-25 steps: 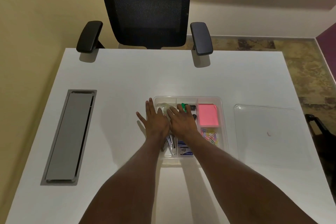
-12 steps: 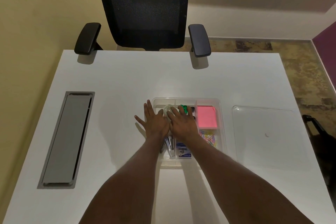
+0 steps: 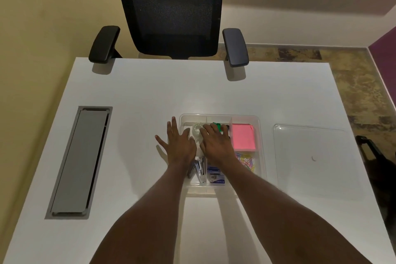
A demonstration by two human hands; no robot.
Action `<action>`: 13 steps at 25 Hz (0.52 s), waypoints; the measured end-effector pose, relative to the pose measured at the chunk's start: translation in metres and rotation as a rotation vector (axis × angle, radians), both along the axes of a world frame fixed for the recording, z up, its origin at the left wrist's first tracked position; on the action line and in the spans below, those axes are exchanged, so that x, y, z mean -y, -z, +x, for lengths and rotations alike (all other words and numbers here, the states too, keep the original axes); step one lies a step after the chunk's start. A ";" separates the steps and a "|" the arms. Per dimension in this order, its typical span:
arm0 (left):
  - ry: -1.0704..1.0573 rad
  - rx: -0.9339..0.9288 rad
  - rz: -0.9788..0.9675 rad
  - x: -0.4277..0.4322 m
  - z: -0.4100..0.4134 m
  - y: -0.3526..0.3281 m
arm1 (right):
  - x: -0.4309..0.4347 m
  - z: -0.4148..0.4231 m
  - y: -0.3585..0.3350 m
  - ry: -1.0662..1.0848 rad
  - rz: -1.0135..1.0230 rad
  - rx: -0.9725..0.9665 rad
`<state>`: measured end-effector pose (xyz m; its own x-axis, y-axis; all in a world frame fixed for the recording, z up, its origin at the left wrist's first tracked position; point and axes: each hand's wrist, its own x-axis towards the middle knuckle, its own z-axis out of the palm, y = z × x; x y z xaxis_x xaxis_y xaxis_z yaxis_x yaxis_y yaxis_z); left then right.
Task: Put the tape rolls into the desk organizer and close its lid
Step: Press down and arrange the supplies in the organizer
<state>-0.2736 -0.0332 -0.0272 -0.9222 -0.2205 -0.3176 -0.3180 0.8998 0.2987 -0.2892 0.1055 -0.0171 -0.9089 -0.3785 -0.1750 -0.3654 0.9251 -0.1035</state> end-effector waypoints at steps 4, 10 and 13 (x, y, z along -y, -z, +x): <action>0.020 -0.004 -0.099 0.004 0.011 0.003 | 0.000 0.012 0.000 -0.053 0.008 -0.101; 0.007 -0.010 -0.100 -0.003 0.021 0.007 | 0.005 0.030 0.001 -0.073 -0.035 -0.085; -0.013 0.020 -0.073 -0.005 0.021 0.008 | 0.005 0.033 0.004 -0.062 -0.017 -0.015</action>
